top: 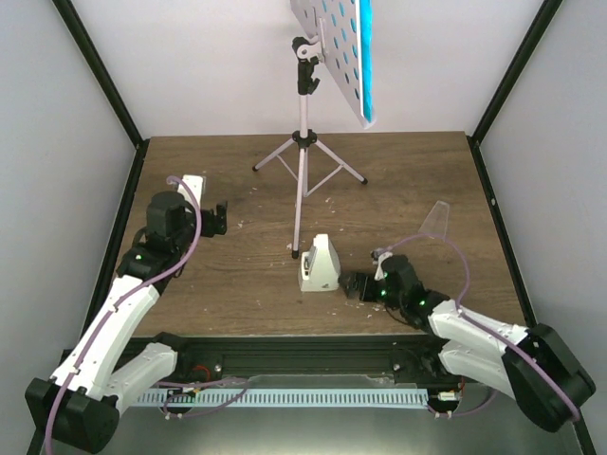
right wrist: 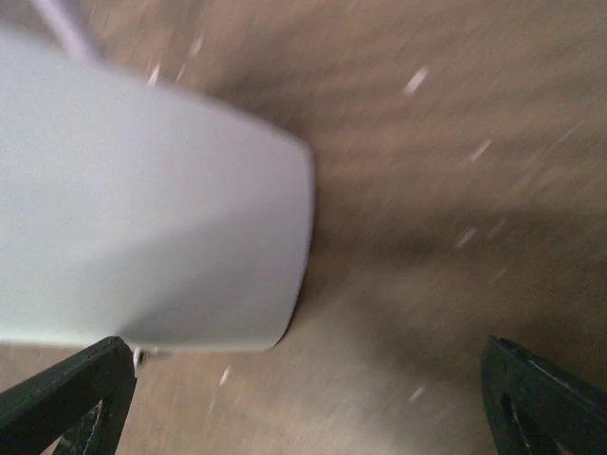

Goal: Pack up the instrument practice props

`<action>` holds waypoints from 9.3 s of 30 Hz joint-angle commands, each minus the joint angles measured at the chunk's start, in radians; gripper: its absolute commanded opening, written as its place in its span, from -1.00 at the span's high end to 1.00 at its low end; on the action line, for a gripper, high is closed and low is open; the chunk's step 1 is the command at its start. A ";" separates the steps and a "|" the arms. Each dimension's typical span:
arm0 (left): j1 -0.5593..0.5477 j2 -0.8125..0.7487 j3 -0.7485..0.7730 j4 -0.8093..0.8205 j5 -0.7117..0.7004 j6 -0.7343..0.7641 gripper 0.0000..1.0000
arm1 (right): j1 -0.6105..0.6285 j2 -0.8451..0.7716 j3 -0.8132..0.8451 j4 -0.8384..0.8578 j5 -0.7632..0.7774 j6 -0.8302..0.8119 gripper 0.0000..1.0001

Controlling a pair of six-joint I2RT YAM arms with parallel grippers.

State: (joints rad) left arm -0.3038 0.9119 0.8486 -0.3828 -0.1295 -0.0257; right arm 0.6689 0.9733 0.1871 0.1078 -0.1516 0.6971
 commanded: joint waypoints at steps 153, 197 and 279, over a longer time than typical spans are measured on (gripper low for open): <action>-0.368 0.556 -0.124 0.113 0.373 -0.430 -0.82 | -0.180 0.283 0.221 0.147 -0.433 0.020 0.32; 0.060 0.228 0.140 -0.022 0.150 -0.042 -0.96 | -0.154 0.005 0.229 0.611 -0.666 -0.589 -1.00; 0.058 0.153 0.090 -0.004 0.103 0.006 -0.92 | 0.000 0.253 0.098 0.643 -0.274 -0.808 -0.50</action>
State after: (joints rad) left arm -0.2485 1.0725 0.9466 -0.4042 -0.0357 -0.0364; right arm 0.6640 1.2270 0.2790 0.7265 -0.4526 -0.1150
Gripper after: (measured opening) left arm 0.960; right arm 0.752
